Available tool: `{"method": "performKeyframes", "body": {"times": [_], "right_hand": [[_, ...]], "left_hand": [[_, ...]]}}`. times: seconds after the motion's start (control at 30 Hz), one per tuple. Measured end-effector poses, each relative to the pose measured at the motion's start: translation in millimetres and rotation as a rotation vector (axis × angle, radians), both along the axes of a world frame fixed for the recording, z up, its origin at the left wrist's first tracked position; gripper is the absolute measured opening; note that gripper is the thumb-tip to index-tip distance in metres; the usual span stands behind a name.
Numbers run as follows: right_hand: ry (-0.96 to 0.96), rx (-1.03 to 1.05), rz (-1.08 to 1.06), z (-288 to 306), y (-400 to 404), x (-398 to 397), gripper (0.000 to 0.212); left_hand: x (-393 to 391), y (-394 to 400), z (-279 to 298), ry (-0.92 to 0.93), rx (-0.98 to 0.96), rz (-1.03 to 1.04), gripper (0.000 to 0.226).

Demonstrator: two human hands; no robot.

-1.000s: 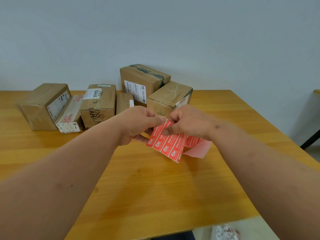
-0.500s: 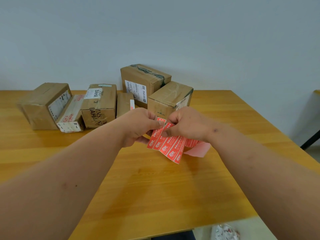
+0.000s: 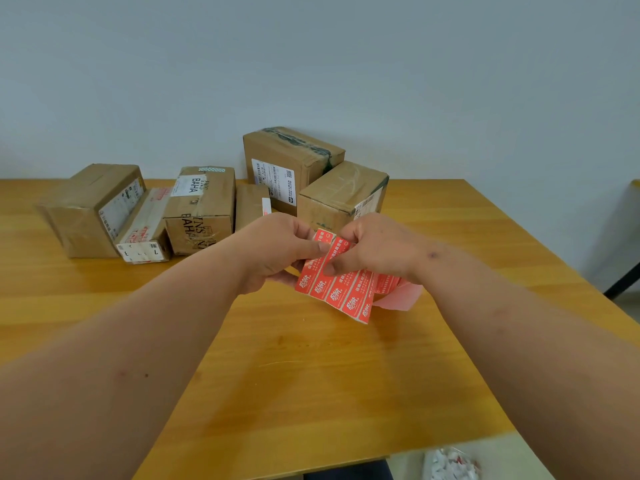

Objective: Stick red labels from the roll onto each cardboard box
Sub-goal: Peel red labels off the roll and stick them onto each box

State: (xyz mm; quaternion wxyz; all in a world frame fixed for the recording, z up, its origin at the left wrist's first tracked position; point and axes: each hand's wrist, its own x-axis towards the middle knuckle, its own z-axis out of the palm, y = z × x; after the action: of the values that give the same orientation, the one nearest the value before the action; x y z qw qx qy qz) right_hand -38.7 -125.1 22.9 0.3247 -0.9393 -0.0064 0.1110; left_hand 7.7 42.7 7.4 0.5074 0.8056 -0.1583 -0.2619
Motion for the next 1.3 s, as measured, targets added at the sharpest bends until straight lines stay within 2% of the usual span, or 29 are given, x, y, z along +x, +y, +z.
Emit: {"method": "performKeyframes", "body": {"times": [0.27, 0.47, 0.6, 0.7, 0.9, 1.07, 1.3], "right_hand": [[-0.010, 0.024, 0.005, -2.5, 0.8, -1.0, 0.010], [-0.037, 0.017, -0.008, -5.1, 2.1, 0.7, 0.013], [-0.002, 0.066, -0.036, -2.2, -0.3, 1.8, 0.024], [0.002, 0.054, -0.035, 0.0, -1.0, 2.5, 0.022], [0.009, 0.062, -0.048, 0.0, -2.6, 3.1, 0.027], [0.033, 0.081, -0.050, 0.4, -5.4, 1.4, 0.024], [-0.039, 0.032, -0.017, -1.0, -2.9, 0.5, 0.020]], "left_hand": [[-1.3, -2.1, -4.3, 0.040, -0.026, 0.016, 0.021], [-1.3, -1.4, -6.3, 0.060, -0.054, 0.040, 0.021], [0.1, -1.8, -4.9, 0.031, -0.057, 0.056, 0.023], [-0.1, -0.4, -2.2, 0.010, -0.043, 0.018, 0.029], [-0.6, -0.1, 0.8, 0.003, -0.037, -0.007, 0.014], [-0.6, -5.2, -1.5, -0.029, -0.026, -0.001, 0.021], [0.5, -3.9, -5.1, 0.036, -0.055, 0.023, 0.023]]}}
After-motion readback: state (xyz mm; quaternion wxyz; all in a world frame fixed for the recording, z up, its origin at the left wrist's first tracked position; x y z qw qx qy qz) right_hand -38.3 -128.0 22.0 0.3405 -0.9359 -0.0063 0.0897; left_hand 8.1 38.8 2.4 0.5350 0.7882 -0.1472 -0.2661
